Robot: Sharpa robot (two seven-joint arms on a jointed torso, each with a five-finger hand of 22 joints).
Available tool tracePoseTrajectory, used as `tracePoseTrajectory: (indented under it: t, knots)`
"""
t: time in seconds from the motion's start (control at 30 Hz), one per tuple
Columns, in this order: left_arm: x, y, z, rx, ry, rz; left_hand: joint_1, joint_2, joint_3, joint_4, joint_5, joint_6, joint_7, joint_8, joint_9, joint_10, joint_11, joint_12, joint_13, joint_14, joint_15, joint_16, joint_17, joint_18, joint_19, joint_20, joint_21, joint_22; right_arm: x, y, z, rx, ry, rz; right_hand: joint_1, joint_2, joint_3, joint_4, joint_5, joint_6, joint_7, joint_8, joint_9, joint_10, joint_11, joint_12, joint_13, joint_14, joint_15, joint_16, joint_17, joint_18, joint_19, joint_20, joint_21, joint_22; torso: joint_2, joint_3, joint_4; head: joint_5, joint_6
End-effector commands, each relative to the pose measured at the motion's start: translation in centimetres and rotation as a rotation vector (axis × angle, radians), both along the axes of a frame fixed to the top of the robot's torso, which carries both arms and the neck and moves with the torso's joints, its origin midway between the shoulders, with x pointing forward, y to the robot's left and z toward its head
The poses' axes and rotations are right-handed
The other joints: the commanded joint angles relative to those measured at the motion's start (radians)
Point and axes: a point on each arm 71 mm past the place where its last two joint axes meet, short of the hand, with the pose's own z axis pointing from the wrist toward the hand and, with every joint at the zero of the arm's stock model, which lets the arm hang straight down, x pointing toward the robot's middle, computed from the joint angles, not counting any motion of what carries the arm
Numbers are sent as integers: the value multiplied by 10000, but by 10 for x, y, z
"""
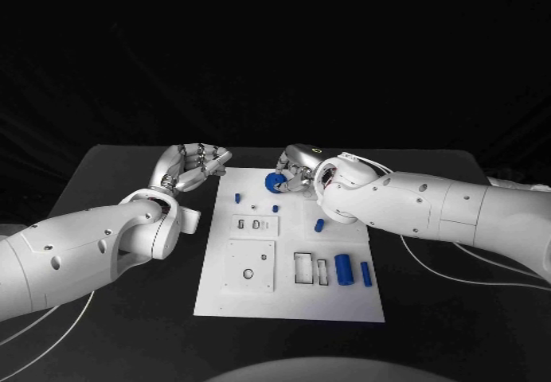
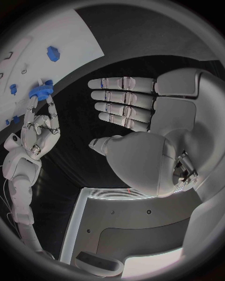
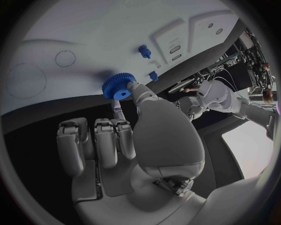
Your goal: Assemble the parts on the task board
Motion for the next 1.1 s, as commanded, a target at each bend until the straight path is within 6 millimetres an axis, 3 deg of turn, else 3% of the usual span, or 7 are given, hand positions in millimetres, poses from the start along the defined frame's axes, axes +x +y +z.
tracePoseTrajectory:
  t: [0.03, 0.37, 0.83, 1.1]
  knots:
    - [-1, -3, 2, -42, -113, -203, -13, 87, -62, 1, 44, 62, -20, -63, 16, 33, 19, -24, 15, -60, 11, -65, 14, 113, -85, 3, -49, -9, 0, 3, -1, -217, 64, 221, -31, 46, 58, 5, -48, 402, -360, -20, 237, 1048, -46, 28, 2634, 1042, -78, 41, 2635, -141, 1044, -68, 45, 2633, -9, 0, 0, -6, -13]
    - [-1, -2, 2, -30, -133, -161, -13, 87, -62, 1, 44, 62, -20, -63, 16, 33, 19, -24, 15, -60, 11, -65, 14, 113, -85, 3, -49, -9, -1, 9, -4, -323, 222, 293, -45, 46, 64, -16, -107, 394, -354, -52, 234, 1048, -42, 28, 2634, 1042, -76, 41, 2635, -141, 1044, -66, 45, 2633, -8, -3, -3, -35, -55]
    - [-1, -2, 2, -28, -148, -141, -13, 95, -75, 0, 44, 64, -20, -70, 16, 35, 19, -24, 18, -64, 12, -65, 20, 114, -88, 5, -50, -10, 2, 10, -9, -483, 365, 265, -86, 68, 86, -39, -167, 310, -312, -157, 208, 1048, -11, 28, 2634, 1042, -61, 41, 2635, -141, 1044, -57, 45, 2633, -9, -8, 2, -49, -17]
    - [-1, -2, 2, -24, -144, -130, -13, 95, -75, 0, 44, 64, -20, -70, 16, 35, 19, -24, 18, -64, 12, -65, 20, 114, -88, 5, -50, -10, 2, 12, -10, -602, 429, 272, -171, 70, 133, -101, -266, 31, -215, -452, 97, 1048, 80, 28, 2634, 1042, 9, 41, 2635, -141, 1044, -2, 45, 2633, -7, -2, 2, -42, -15]
